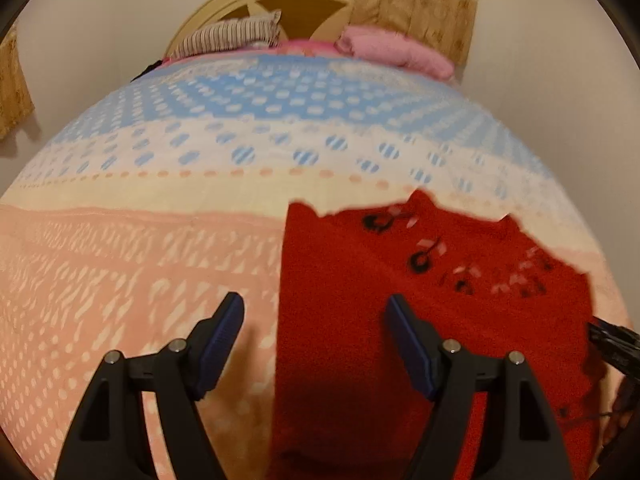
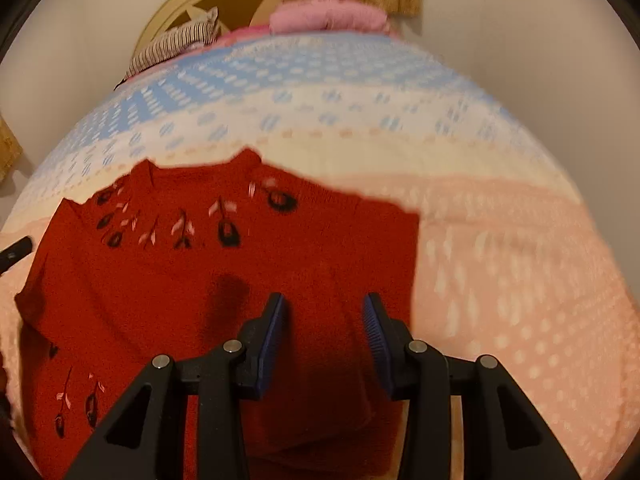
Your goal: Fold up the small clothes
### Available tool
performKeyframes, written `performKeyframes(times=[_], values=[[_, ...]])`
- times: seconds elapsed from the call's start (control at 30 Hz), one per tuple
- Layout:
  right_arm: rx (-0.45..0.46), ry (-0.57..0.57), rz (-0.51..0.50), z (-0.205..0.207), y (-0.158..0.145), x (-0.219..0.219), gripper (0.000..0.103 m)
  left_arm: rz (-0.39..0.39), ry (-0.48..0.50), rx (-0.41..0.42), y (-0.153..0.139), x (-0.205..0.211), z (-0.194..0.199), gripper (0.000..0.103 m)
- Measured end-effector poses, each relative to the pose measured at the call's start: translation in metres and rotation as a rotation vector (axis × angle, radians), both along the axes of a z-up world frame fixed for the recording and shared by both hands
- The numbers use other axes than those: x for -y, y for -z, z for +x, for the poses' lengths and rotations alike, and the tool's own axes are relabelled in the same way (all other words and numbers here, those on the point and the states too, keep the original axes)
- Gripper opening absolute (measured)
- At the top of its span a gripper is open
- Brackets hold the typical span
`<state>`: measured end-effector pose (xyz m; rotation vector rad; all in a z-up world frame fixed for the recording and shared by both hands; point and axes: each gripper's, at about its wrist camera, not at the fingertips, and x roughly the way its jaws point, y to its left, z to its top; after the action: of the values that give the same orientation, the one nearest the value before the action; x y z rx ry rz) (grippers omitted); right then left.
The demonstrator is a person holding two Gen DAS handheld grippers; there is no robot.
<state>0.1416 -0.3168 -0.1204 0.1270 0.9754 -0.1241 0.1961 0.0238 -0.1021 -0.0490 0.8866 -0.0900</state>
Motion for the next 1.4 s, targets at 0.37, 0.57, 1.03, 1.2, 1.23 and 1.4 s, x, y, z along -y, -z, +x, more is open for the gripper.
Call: performKeyframes(times=[0.37,0.57,1.03,1.2,1.23,1.4], values=[[0.218,0.035,0.086,-0.026,-0.03,0.01,0.01,-0.088,-0.207,-0.025,0.03,-0.044,-0.012,0.085],[0.099,0.072,0.098,-0.012,0.015,0.018,0.011,-0.007,-0.217,-0.033,0.034,-0.036,-0.01,0.086],[0.18,0.112,-0.047,-0.08,-0.032,0.014,0.028,0.036,-0.17,0.015,0.007,-0.036,-0.024,0.092],[0.202,-0.013,-0.065,-0.061,-0.044,-0.019,0.028,0.044,-0.025,0.047,-0.013,0.003,-0.015,0.092],[0.203,-0.028,-0.061,-0.054,-0.042,-0.025,0.028,0.045,-0.009,0.022,-0.01,0.01,-0.006,0.092],[0.106,-0.071,0.031,-0.008,-0.006,-0.042,0.028,0.111,-0.026,-0.093,0.031,0.024,0.031,0.101]])
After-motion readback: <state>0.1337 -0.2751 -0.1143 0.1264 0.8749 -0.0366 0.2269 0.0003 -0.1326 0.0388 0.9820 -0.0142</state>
